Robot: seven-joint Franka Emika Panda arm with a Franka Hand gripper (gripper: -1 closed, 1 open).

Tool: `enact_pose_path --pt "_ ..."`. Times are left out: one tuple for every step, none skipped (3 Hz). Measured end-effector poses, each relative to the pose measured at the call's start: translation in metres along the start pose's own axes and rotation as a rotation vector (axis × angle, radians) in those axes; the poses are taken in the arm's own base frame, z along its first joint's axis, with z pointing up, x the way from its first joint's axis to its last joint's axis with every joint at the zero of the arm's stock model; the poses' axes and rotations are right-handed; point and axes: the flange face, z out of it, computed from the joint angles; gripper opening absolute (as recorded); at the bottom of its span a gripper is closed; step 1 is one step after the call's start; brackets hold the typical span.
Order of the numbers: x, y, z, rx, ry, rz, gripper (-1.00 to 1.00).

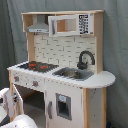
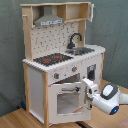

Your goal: Play with the kitchen

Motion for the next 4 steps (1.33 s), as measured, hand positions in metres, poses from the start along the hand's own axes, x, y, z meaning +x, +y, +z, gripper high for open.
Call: enact_pose_path --pt "0.001 0.001 0.000 -0.004 0.001 0.000 1.00" --pt "0.023 0.003 -0.003 -0.041 0.028 -0.028 1.00" --pt "0.054 0.000 -0.014 -0.007 0.053 -0.071 1.00" --pt "0.084 0.010 -0.017 0.002 0.067 -0.115 1.00"
